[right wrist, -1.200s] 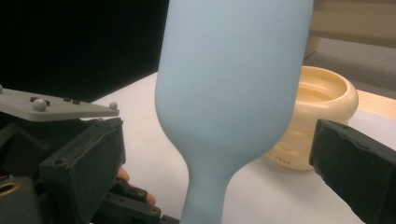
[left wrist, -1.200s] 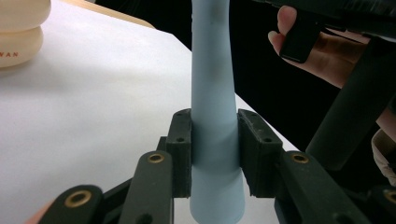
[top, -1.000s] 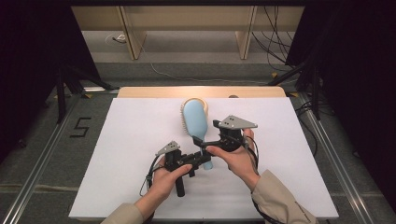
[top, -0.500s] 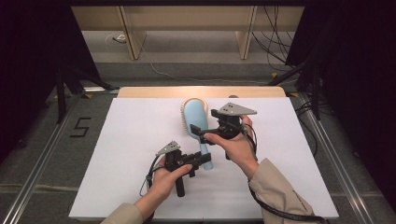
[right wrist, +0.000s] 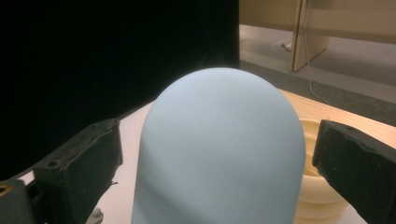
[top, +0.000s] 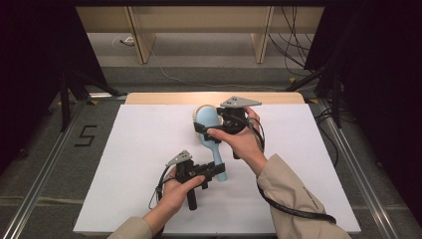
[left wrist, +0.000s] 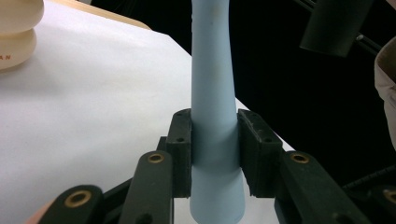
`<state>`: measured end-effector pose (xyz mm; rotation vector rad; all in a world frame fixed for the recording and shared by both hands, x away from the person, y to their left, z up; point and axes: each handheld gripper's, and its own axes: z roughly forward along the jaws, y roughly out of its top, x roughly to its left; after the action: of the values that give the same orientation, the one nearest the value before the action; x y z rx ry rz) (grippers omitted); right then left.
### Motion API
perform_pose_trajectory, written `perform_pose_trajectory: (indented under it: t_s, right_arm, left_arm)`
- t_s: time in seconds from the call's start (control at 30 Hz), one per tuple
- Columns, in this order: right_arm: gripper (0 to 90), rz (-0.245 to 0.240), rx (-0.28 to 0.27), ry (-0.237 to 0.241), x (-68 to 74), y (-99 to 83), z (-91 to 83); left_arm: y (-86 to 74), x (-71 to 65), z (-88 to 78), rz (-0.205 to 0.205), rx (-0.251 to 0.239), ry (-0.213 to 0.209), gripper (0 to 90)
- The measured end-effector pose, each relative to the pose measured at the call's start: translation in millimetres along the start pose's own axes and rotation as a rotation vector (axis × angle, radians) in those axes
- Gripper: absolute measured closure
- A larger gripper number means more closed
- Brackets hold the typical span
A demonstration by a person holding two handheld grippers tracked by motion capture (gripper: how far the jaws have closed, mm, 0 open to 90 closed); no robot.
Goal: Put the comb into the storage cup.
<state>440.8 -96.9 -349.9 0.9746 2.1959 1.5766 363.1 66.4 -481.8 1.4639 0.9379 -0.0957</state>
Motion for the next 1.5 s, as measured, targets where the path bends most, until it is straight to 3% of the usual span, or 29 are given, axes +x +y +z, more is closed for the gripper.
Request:
perform_pose_trajectory:
  t_s: [0.5,0.97,1.2,1.5]
  right_arm:
    - [4.8,0.015,0.032,-0.008,-3.4,10.1,6.6]
    - [14.5,0.054,0.101,0.008,-2.6,10.5,13.7]
    - [20.1,0.089,0.1,0.009,-3.0,9.3,15.5]
    - [20.8,0.088,0.11,0.001,-0.7,9.3,14.9]
  left_arm:
    - [0.0,0.2,0.1,0.005,0.0,0.001,67.0]
    - [0.4,0.1,-0.2,0.012,0.0,0.002,67.0]
    - [0.7,0.4,-0.5,0.013,0.0,0.005,67.0]
    - [-0.2,0.6,-0.1,0.024,0.007,0.011,67.0]
